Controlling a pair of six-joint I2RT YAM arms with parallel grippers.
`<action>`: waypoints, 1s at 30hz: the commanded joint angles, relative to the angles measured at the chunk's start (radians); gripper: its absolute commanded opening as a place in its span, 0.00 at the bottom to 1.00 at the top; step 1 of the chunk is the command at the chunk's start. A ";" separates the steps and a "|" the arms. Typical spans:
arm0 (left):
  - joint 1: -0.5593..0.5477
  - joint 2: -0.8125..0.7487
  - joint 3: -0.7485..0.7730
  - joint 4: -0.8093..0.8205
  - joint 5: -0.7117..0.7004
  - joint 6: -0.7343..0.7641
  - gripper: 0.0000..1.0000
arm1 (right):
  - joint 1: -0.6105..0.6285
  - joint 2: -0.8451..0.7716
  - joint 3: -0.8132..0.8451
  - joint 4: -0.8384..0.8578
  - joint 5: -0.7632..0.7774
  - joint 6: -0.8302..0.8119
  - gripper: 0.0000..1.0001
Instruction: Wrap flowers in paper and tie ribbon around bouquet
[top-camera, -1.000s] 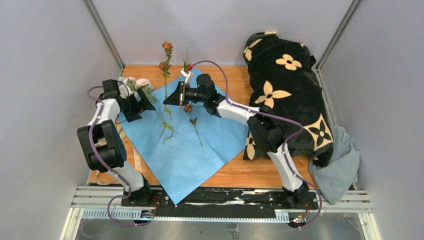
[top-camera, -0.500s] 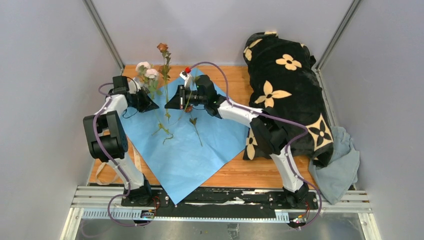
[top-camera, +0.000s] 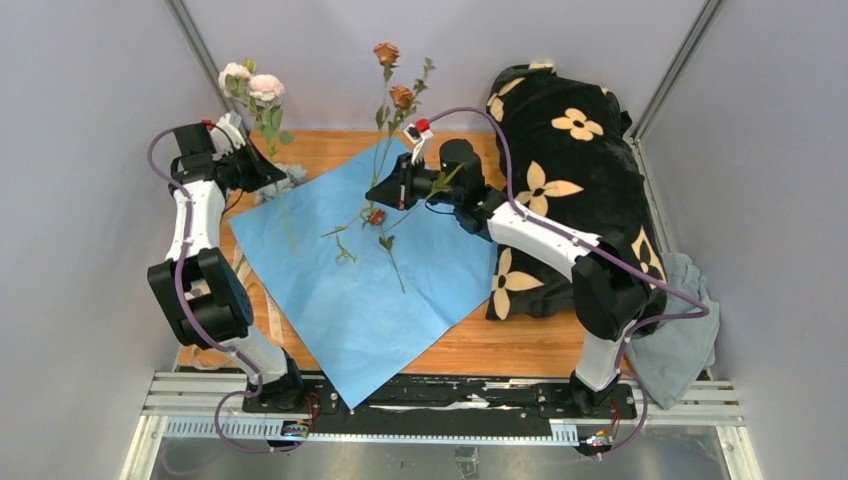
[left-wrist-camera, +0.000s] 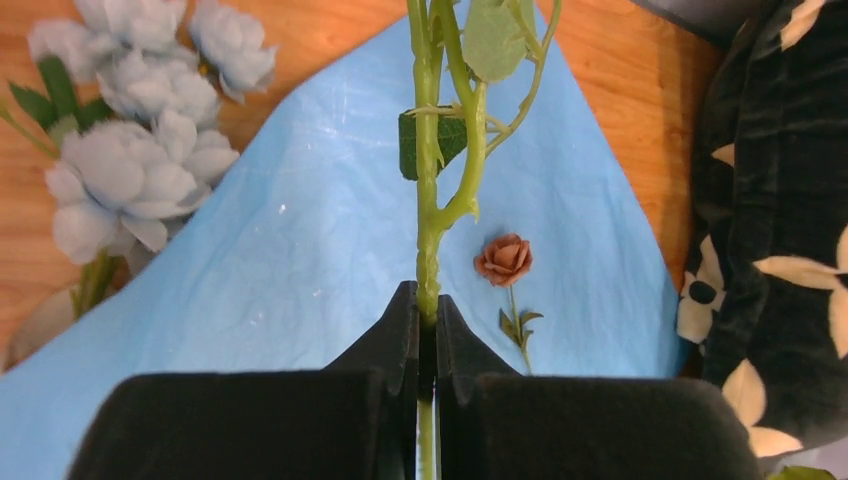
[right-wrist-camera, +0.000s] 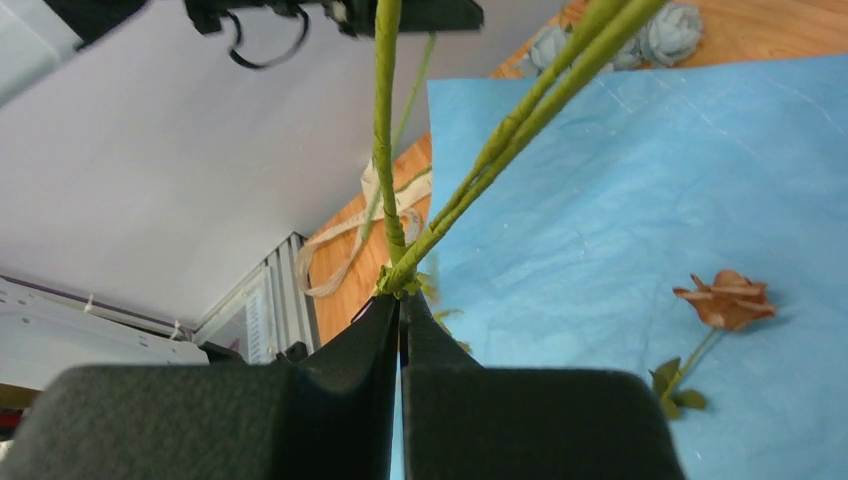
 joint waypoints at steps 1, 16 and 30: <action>0.006 -0.079 0.073 0.049 -0.028 0.057 0.00 | -0.016 -0.035 -0.094 -0.023 0.027 -0.059 0.00; 0.006 -0.255 0.076 -0.134 -0.294 0.501 0.00 | -0.012 -0.028 0.223 -0.939 -0.231 -0.295 0.00; -0.090 -0.305 -0.053 -0.158 -0.309 0.514 0.00 | -0.046 0.674 0.986 -1.167 0.172 -0.247 0.45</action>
